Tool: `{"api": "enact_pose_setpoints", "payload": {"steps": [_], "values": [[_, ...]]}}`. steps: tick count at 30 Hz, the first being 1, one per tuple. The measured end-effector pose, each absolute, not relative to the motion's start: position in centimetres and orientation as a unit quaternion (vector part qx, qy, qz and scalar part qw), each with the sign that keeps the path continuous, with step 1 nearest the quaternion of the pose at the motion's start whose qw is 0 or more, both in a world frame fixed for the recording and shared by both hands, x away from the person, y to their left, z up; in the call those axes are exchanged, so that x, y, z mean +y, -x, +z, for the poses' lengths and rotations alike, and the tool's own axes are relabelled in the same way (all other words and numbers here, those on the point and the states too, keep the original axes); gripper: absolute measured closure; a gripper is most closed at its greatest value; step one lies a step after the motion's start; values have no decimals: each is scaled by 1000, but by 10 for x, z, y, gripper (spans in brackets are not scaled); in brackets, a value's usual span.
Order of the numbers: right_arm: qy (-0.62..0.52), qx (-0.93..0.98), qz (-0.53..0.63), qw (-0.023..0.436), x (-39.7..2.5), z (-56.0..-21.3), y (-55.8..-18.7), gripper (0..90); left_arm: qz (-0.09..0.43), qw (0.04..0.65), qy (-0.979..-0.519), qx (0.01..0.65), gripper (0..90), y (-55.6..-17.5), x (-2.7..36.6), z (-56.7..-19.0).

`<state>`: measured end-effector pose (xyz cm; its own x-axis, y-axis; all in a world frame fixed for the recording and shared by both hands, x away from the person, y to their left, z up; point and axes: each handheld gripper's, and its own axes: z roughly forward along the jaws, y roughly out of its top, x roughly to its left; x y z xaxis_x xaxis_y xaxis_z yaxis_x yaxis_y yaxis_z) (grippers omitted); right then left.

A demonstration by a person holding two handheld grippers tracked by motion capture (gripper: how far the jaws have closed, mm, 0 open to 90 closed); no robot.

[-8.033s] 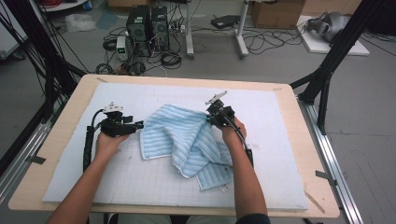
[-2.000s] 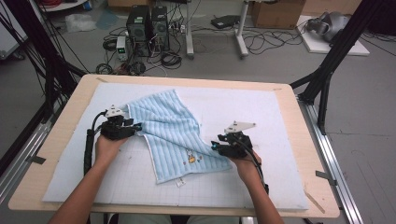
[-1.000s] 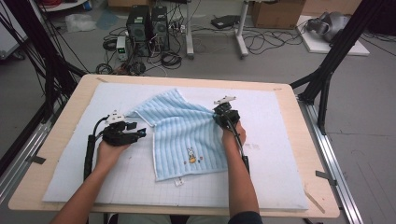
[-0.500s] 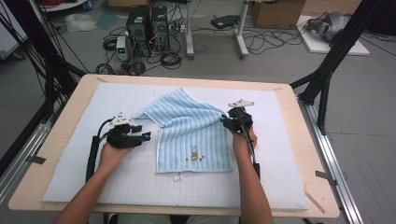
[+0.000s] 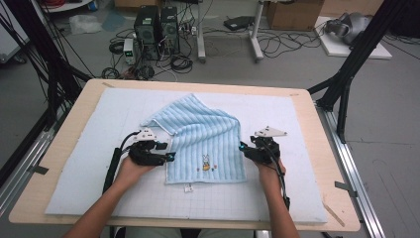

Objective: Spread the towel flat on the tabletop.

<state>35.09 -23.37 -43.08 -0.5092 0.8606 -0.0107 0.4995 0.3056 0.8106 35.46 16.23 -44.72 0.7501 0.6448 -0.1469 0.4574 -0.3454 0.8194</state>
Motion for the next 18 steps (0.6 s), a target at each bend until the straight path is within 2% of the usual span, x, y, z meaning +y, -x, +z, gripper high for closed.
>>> {"api": "enact_pose_setpoints", "payload": {"steps": [11,18], "values": [[-421,790,398,202,-230,-433,-341,473,102,494,-788,354,431,-351,171,-438],[-406,808,386,184,-223,-437,-337,491,94,455,-813,352,431,-346,161,-449]]}}
